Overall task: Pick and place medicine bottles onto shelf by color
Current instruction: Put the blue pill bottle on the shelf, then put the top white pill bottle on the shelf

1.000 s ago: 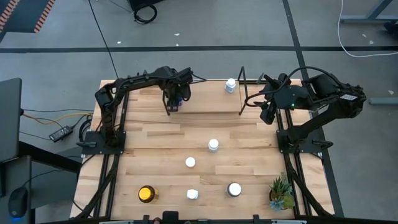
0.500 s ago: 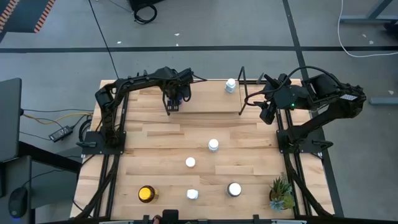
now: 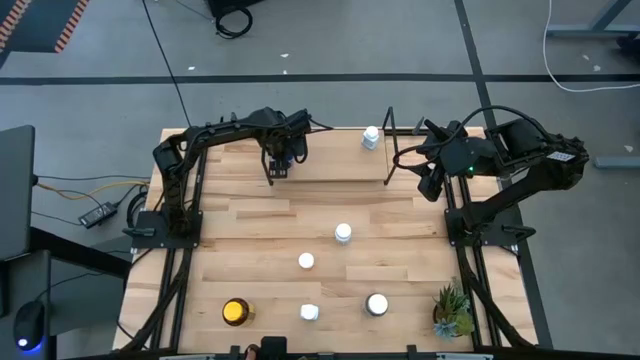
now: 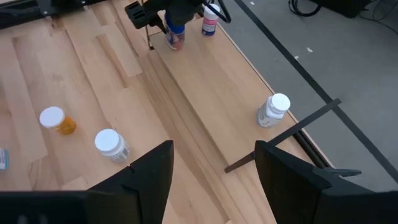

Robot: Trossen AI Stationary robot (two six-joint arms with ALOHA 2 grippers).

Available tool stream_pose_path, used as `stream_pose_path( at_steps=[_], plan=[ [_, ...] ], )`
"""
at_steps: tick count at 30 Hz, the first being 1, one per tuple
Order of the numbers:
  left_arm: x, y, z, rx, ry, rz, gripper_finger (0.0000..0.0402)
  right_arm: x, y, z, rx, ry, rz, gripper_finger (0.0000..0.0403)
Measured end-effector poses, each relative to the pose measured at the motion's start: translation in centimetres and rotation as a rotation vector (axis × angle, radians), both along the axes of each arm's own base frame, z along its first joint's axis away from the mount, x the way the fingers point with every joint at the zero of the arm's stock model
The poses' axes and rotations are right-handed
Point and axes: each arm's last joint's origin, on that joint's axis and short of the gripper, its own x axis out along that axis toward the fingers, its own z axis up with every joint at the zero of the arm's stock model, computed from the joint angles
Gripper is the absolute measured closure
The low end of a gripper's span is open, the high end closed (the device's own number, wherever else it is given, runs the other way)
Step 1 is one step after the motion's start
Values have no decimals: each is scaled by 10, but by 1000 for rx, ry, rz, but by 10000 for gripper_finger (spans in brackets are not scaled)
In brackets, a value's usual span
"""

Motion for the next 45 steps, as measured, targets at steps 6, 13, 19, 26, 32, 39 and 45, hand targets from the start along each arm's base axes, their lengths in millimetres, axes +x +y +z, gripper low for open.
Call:
stream_pose_path(
  at_steps=[6,13,19,26,32,39,45],
  plan=[
    [1,-5,2,-2,6,-7,131,0,0,0,0,0,0,172],
    [3,-7,4,5,-2,8,129,0,0,0,4,1,3,172],
    [2,-8,8,10,-30,54,129,0,1,0,17,3,11,172],
    [-2,-11,23,7,-82,46,118,0,1,0,21,3,11,172],
    [-2,-22,36,19,-118,23,81,0,1,0,27,-1,5,172],
    [3,-50,53,36,-169,-22,59,0,1,-1,43,-3,5,172],
    [16,-83,77,19,-268,-34,59,0,2,-1,69,-3,4,172]
  ],
)
